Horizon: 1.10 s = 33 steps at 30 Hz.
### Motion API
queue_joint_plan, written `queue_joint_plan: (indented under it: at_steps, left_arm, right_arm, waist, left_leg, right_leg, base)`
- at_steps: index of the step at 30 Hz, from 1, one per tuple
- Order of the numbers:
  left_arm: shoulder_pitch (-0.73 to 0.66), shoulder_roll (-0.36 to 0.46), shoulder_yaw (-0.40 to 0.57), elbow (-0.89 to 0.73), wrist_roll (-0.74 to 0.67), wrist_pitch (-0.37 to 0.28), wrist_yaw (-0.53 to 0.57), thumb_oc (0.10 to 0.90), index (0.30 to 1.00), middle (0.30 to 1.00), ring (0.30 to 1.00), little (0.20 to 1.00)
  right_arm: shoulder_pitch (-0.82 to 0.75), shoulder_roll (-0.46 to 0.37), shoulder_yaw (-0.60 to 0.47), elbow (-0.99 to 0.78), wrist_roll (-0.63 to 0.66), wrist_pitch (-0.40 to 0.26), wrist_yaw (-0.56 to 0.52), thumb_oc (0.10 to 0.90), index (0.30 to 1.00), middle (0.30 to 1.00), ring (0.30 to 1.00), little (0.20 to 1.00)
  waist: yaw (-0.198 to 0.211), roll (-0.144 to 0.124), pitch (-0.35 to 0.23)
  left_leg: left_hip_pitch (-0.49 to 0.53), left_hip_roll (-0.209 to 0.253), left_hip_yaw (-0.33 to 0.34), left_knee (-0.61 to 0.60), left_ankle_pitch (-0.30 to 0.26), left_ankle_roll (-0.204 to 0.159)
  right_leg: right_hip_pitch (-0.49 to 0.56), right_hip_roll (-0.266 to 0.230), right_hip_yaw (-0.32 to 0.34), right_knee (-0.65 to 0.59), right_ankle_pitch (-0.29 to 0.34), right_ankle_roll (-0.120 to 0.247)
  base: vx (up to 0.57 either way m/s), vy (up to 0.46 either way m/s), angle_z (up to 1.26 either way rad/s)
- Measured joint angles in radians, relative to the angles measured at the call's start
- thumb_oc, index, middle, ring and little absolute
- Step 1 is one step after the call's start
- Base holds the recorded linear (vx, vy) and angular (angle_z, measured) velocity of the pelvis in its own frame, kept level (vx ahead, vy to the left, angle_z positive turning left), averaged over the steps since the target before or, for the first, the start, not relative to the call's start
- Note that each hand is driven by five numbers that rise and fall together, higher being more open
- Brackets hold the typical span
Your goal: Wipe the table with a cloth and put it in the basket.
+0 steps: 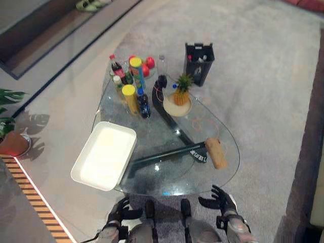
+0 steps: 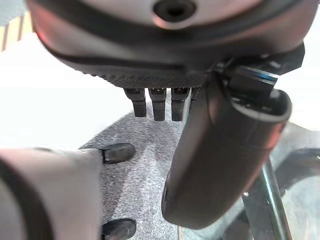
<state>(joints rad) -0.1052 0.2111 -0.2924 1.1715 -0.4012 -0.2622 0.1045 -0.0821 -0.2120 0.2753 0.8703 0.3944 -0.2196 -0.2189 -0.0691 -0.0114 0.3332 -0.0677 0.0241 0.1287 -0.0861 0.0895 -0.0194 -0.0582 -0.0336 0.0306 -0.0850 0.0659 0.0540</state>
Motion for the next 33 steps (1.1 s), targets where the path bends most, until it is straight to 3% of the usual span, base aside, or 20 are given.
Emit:
queue_joint_plan:
  at_steps: [5, 12, 23, 27, 33]
  left_arm:
    - [-0.043, 0.002, -0.013, -0.051, -0.01, -0.005, 0.036, 0.8, 0.9, 0.9, 0.9, 0.9]
    - [-0.099, 0.007, -0.047, -0.059, -0.024, -0.008, 0.041, 0.8, 0.9, 0.9, 0.9, 0.9]
    - [-0.138, 0.003, -0.097, -0.098, -0.053, -0.009, 0.075, 0.8, 0.9, 0.9, 0.9, 0.9]
    - [-0.138, 0.004, -0.124, -0.119, -0.059, -0.009, 0.083, 0.8, 0.9, 0.9, 0.9, 0.9]
    - [-0.141, 0.002, -0.134, -0.169, -0.076, -0.007, 0.086, 0.8, 0.9, 0.9, 0.9, 0.9]
  right_arm:
    - [-0.054, -0.075, 0.024, -0.225, -0.032, 0.001, -0.173, 0.8, 0.9, 0.9, 0.9, 0.9]
    - [-0.215, -0.147, 0.005, -0.291, -0.13, 0.019, -0.438, 0.8, 0.9, 0.9, 0.9, 0.9]
    - [-0.367, -0.169, -0.037, -0.405, -0.161, 0.152, -0.668, 0.8, 0.9, 0.9, 0.9, 0.9]
    - [-0.375, -0.187, -0.057, -0.42, -0.164, 0.199, -0.715, 0.8, 0.9, 0.9, 0.9, 0.9]
    - [-0.412, -0.197, -0.07, -0.419, -0.158, 0.212, -0.737, 0.8, 0.9, 0.9, 0.9, 0.9]
  waist:
    - [-0.021, 0.016, 0.091]
    - [-0.02, 0.043, 0.182]
    - [-0.019, 0.071, 0.208]
    - [-0.02, 0.08, 0.208]
    - [-0.017, 0.096, 0.209]
  left_leg:
    - [-0.061, -0.01, -0.001, 0.013, 0.014, 0.001]
    - [-0.152, -0.01, -0.002, 0.053, 0.015, 0.001]
    - [-0.294, -0.018, 0.0, 0.089, 0.038, 0.005]
    - [-0.343, -0.029, 0.002, 0.095, 0.049, 0.009]
    - [-0.428, -0.038, 0.007, 0.124, 0.055, 0.012]
  right_leg:
    - [-0.064, -0.004, -0.001, 0.022, 0.004, 0.002]
    - [-0.156, -0.004, -0.001, 0.067, 0.003, 0.003]
    - [-0.352, -0.01, 0.006, 0.214, -0.031, 0.008]
    - [-0.436, -0.019, 0.013, 0.289, -0.055, 0.012]
    - [-0.549, -0.027, 0.025, 0.375, -0.075, 0.012]
  base:
    - [-0.07, 0.001, 0.02]
    - [-0.06, 0.008, 0.01]
    - [-0.01, 0.026, 0.0]
    - [0.02, 0.036, 0.0]
    - [0.01, 0.003, 0.01]
